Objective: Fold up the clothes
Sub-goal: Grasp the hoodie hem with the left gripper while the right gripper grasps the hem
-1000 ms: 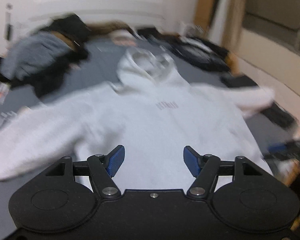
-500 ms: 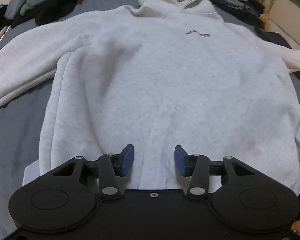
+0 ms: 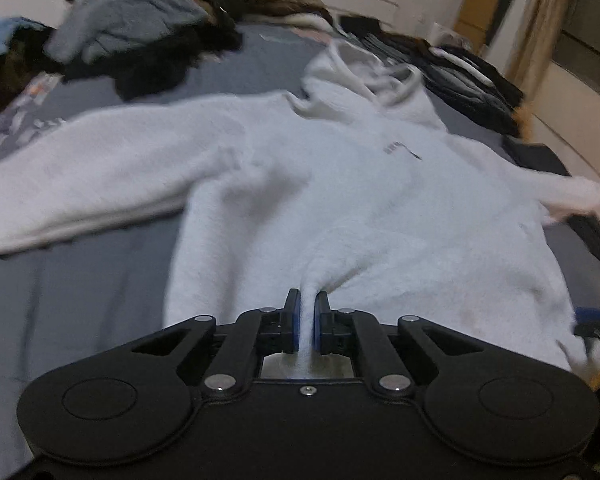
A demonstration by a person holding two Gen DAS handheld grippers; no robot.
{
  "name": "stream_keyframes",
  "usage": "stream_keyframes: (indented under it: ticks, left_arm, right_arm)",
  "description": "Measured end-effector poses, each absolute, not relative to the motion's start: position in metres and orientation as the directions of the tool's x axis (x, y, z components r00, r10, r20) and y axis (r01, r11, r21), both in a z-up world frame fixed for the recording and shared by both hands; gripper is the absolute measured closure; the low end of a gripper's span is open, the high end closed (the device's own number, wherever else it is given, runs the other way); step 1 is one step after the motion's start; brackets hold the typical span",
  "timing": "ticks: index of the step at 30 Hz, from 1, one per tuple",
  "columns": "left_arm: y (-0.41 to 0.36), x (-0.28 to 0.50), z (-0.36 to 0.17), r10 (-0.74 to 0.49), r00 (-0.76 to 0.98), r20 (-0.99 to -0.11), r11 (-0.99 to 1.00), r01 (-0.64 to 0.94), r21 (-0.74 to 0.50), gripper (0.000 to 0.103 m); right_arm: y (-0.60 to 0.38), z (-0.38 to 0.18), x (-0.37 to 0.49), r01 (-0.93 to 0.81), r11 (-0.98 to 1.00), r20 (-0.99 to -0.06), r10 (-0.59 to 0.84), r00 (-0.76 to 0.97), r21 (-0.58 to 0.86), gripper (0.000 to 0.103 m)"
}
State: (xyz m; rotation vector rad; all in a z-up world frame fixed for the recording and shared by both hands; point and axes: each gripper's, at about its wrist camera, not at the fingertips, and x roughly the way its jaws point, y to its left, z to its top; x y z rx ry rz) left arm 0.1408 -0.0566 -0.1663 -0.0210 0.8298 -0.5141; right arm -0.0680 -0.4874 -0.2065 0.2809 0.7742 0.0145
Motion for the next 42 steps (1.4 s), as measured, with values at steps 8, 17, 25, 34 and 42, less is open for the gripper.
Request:
stream_keyframes:
  ticks: [8, 17, 25, 34, 42]
  left_arm:
    - [-0.084, 0.125, -0.167, -0.355, 0.522, -0.775, 0.878, 0.471, -0.084, 0.066]
    - [-0.030, 0.083, -0.119, -0.352, 0.578, -0.736, 0.858, 0.513, -0.008, 0.047]
    - [-0.007, 0.079, -0.155, -0.351, 0.450, -0.821, 0.866, 0.489, -0.103, 0.047]
    - [-0.002, 0.073, -0.189, -0.375, 0.389, -0.842, 0.873, 0.453, -0.180, 0.050]
    - [-0.001, 0.062, -0.174, -0.483, 0.322, -0.815, 0.826, 0.475, -0.302, 0.095]
  right_arm:
    - [-0.482, -0.199, -0.093, 0.071, 0.973, -0.725, 0.116, 0.679, 0.221, 0.027]
    - [-0.510, -0.217, -0.116, 0.237, 0.920, -0.794, 0.116, 0.596, 0.312, 0.027]
    - [-0.503, -0.244, -0.115, 0.236, 0.872, -0.789, 0.236, 0.567, 0.430, 0.027]
    - [-0.505, -0.260, -0.113, 0.294, 0.769, -0.753, 0.339, 0.564, 0.567, 0.090]
    - [-0.527, -0.197, -0.130, 0.243, 0.745, -0.690, 0.373, 0.620, 0.622, 0.095]
